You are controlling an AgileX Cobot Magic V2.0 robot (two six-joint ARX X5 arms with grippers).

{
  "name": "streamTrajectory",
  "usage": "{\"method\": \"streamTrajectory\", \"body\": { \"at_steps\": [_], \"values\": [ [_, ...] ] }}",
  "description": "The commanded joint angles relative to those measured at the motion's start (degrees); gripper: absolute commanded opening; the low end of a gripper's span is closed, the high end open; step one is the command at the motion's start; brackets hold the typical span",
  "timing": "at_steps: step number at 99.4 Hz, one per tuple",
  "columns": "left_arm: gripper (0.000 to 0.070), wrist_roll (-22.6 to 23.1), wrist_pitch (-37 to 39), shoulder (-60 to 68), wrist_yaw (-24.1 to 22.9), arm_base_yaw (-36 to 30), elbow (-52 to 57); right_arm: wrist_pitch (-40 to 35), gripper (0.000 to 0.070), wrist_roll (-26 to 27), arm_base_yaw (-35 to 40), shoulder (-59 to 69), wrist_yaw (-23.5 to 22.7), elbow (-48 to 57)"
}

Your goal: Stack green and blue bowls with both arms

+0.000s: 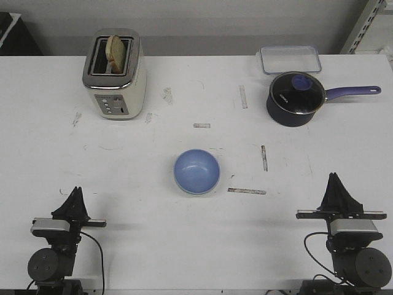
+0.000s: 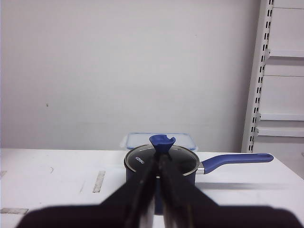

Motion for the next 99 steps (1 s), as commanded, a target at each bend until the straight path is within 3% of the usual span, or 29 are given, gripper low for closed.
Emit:
{"method": "streamTrajectory", "body": {
  "at_steps": [1,50,58,99],
  "values": [
    [0.0001,0.76,0.83,-0.11,0.11,0.09,-1.27,0.72,0.0,-0.24,0.07,-0.2,0.02,0.33],
    [0.0001,0.76,0.83,-0.11,0.11,0.11,-1.27,0.31,0.0,-0.28,-0.04,-0.2,0.46,0.31],
    [0.0001,0.76,0.83,-0.11,0.11,0.11,-1.27,0.33,0.0,-0.39,-0.09,-0.2,-1.88,-0.66],
    [0.0001,0.76,0.87,-0.11,0.11,0.09,-1.27,8.9,0.0,-0.39,-1.53,-6.71,-4.72,-19.15]
  ]
}}
